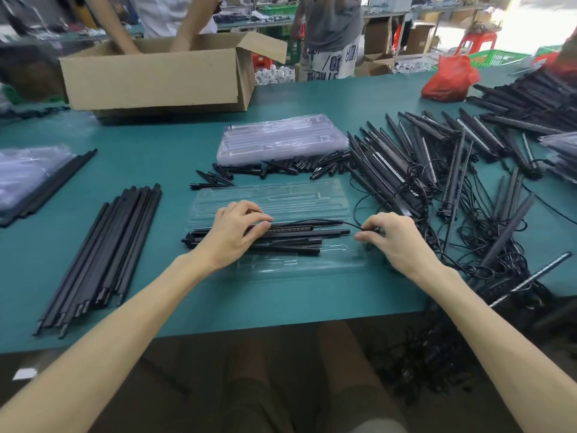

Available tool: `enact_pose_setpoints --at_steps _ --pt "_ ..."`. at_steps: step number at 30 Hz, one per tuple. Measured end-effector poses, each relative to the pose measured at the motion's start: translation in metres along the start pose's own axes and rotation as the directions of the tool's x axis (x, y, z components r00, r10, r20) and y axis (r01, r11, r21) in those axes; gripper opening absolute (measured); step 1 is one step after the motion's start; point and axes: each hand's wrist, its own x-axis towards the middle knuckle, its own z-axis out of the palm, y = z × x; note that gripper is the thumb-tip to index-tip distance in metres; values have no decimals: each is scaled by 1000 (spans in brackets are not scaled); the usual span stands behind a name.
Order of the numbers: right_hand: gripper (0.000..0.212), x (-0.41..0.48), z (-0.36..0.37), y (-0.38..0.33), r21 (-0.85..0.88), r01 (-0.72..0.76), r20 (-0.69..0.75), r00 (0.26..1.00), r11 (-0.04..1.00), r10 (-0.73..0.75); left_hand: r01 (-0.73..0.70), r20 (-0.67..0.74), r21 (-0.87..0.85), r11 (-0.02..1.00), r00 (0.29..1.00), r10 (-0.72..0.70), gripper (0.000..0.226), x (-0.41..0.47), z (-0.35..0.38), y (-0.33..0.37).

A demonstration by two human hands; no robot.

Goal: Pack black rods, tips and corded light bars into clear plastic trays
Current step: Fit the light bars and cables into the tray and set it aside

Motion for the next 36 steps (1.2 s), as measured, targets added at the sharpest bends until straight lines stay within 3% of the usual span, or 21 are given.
enact_pose_setpoints --at_steps 3,8,11,16,23,30,34,36 --pt "14 -3 -1 -5 66 17 -49 999 998 -13 -64 -8 -80 995 998 63 21 15 10 18" --pt "13 -13 -8 -12 215 55 -164 986 975 -19 -105 18 -28 994 994 106 25 21 21 32" --pt "17 -18 -12 -14 251 71 -225 974 965 -13 -35 117 -208 978 991 60 31 15 21 36" --pt "5 -20 -9 -18 148 101 -296 954 984 -54 183 129 -402 897 981 -143 18 10 21 39" --pt "9 -18 -1 -23 89 119 -357 931 989 -80 205 111 -460 864 979 -173 10 7 22 40" --pt "19 -16 6 -22 100 43 -459 888 994 8 203 180 -476 856 975 -131 9 3 20 38" --pt "40 -11 0 -25 255 95 -552 831 962 64 219 151 -464 858 974 -167 9 1 22 37" --pt "48 -8 -4 -25 404 86 -524 838 911 153 227 146 -447 865 973 -180 9 2 23 37"
